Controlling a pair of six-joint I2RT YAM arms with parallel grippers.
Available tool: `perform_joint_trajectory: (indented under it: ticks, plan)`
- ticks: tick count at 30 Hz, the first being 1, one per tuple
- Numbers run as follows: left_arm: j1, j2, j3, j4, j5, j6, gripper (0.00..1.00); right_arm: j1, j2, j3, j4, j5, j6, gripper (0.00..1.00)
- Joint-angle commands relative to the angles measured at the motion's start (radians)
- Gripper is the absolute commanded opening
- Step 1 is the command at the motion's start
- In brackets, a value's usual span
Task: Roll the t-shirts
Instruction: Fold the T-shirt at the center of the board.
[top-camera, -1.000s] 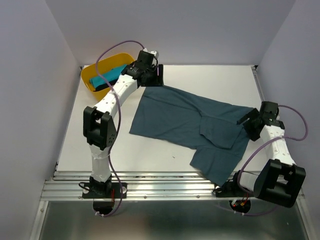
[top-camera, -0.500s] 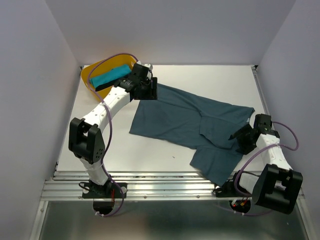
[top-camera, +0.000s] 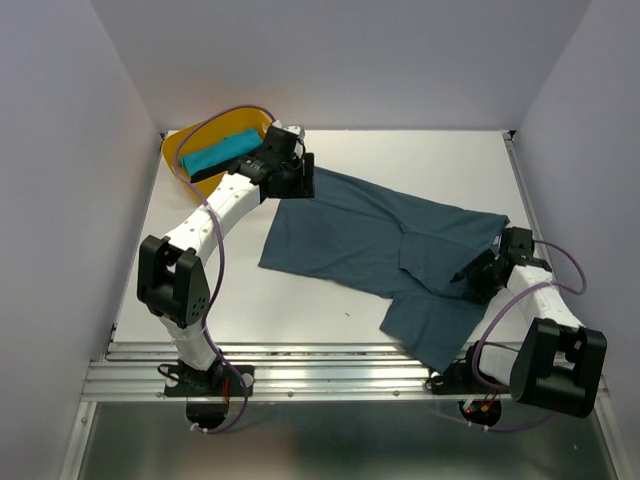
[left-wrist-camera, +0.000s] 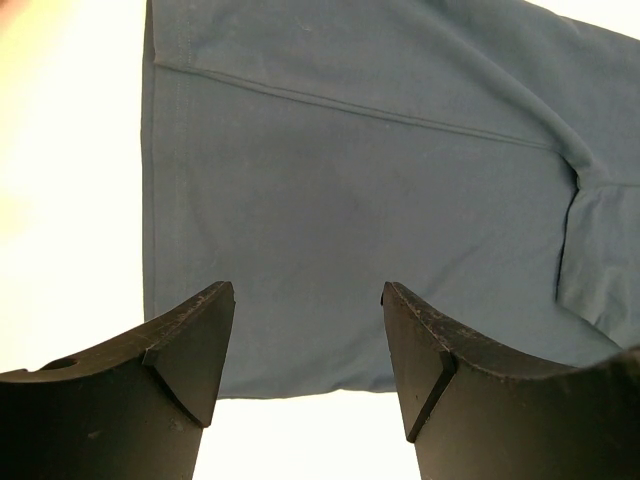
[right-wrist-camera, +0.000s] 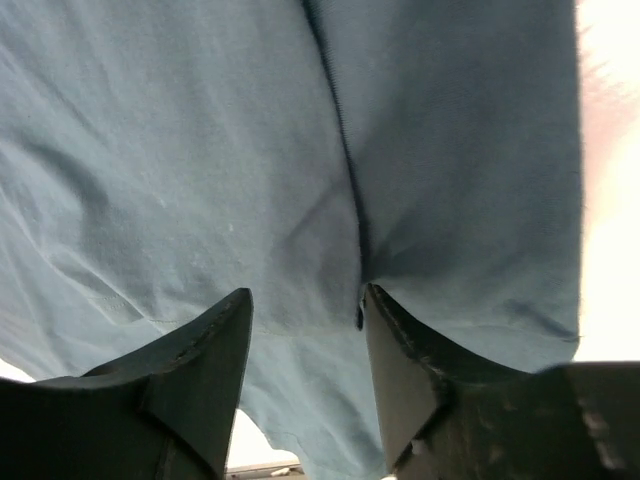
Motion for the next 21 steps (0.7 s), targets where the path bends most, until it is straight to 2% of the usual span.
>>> perform_joint_trajectory:
  ticks: [1, 4, 5, 7, 8, 10, 19, 20, 21]
  plan:
    - [-0.005, -0.041, -0.001, 0.018, -0.013, 0.001, 0.72, 0.021, 0.011, 0.0, 0.056, 0.002, -0.009, 0.54]
    - [-0.005, -0.037, 0.003, 0.014, -0.015, 0.004, 0.72, 0.021, 0.017, 0.007, 0.056, 0.009, -0.007, 0.44]
    - [-0.005, -0.036, 0.005, 0.011, -0.015, 0.004, 0.72, 0.021, 0.014, 0.015, 0.051, 0.012, -0.007, 0.3]
    - [-0.007, -0.034, 0.005, 0.007, -0.015, 0.006, 0.72, 0.021, -0.004, 0.024, 0.04, 0.026, -0.004, 0.18]
    - [-0.007, -0.034, 0.006, 0.007, -0.015, 0.009, 0.72, 0.021, -0.027, 0.041, 0.031, 0.041, -0.003, 0.08]
    - [-0.005, -0.031, 0.008, 0.006, -0.015, 0.01, 0.72, 0.021, -0.049, 0.06, 0.005, 0.055, -0.004, 0.01]
    - [-0.005, 0.004, 0.043, 0.0, -0.015, 0.018, 0.72, 0.021, -0.073, 0.135, -0.067, 0.08, -0.018, 0.01]
    - [-0.005, 0.005, 0.046, 0.0, -0.015, 0.02, 0.72, 0.021, -0.067, 0.136, -0.072, 0.089, -0.018, 0.09]
    - [-0.007, 0.012, 0.048, 0.0, -0.015, 0.02, 0.72, 0.021, -0.058, 0.142, -0.082, 0.113, -0.02, 0.31]
